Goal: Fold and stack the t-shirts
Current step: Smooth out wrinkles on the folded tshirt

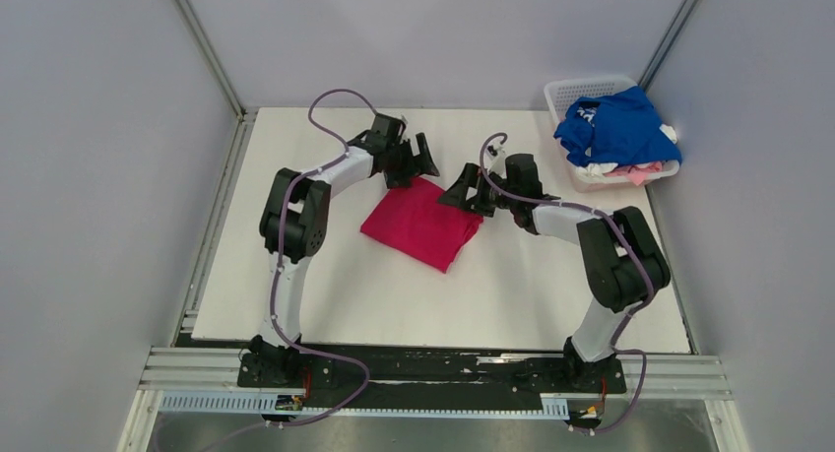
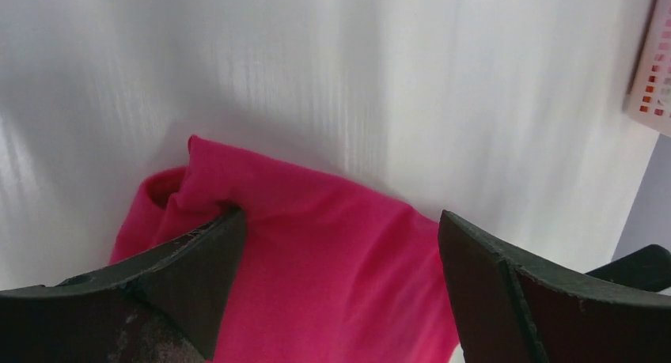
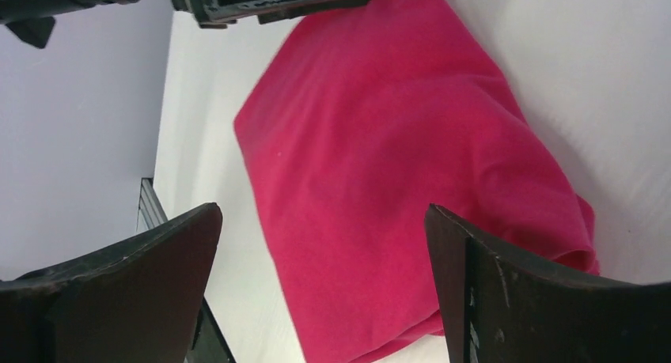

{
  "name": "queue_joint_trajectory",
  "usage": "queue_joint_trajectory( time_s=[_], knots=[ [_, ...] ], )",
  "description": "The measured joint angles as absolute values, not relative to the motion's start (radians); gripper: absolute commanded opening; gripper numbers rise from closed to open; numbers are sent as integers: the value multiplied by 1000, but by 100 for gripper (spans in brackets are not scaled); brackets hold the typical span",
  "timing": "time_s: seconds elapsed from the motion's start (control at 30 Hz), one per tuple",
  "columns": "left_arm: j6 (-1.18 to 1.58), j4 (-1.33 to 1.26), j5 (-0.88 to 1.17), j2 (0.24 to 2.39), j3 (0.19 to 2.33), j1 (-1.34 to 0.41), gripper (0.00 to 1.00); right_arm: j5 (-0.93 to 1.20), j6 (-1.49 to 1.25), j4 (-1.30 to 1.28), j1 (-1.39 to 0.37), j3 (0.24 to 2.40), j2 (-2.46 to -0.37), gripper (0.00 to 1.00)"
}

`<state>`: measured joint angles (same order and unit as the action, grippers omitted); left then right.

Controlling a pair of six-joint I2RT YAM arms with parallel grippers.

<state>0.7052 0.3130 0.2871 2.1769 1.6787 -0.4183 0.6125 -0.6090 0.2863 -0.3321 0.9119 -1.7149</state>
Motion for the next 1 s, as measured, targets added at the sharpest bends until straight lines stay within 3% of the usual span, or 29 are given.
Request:
queue_joint_trajectory(
  time_s=[0.2, 0.67, 1.0],
  knots=[
    [720, 303, 282, 2222, 1692, -411, 100, 514, -631, 234, -317, 933, -1827, 100],
    [756, 223, 271, 1945, 1289, -397, 100, 488, -622, 245, -290, 949, -1857, 100],
    [730, 336, 190, 1792, 1266, -392, 100, 336, -575, 113, -286, 916, -1517, 100]
  ],
)
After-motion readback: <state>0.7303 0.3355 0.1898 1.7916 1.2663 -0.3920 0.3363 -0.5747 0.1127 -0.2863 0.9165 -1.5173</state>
